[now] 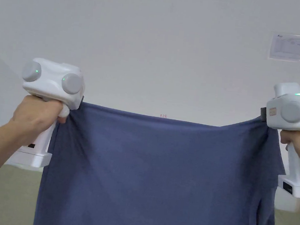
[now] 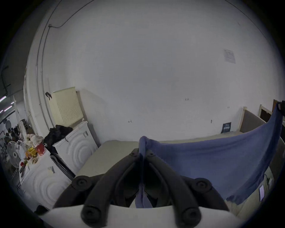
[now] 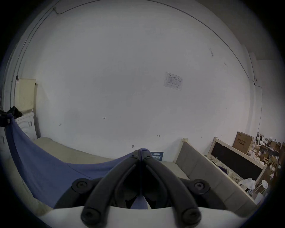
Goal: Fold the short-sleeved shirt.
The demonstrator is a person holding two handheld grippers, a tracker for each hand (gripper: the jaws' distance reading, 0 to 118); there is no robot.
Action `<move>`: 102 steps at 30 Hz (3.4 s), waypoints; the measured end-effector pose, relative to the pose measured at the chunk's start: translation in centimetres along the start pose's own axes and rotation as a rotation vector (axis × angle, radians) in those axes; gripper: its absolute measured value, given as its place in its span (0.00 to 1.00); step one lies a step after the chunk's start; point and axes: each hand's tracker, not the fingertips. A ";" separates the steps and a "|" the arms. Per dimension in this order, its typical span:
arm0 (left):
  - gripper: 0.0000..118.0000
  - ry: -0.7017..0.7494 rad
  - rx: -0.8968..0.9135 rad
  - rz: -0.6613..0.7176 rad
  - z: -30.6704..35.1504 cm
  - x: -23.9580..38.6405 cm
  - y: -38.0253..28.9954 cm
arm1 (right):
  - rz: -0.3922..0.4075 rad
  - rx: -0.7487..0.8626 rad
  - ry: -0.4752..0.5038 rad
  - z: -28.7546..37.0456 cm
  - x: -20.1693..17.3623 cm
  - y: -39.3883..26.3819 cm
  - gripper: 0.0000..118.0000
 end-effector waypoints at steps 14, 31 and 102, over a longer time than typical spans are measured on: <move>0.04 0.042 -0.026 0.002 -12.5 5.7 -3.0 | -0.009 -0.047 -0.037 -10.1 -2.2 -4.4 0.01; 0.04 -0.049 -0.217 -0.091 -15.9 7.5 -26.4 | -0.008 -0.285 0.052 -7.9 -4.2 -27.6 0.01; 0.36 -0.275 -0.504 0.116 18.6 -7.1 -50.9 | -0.112 -0.607 0.192 31.5 1.9 -46.8 0.00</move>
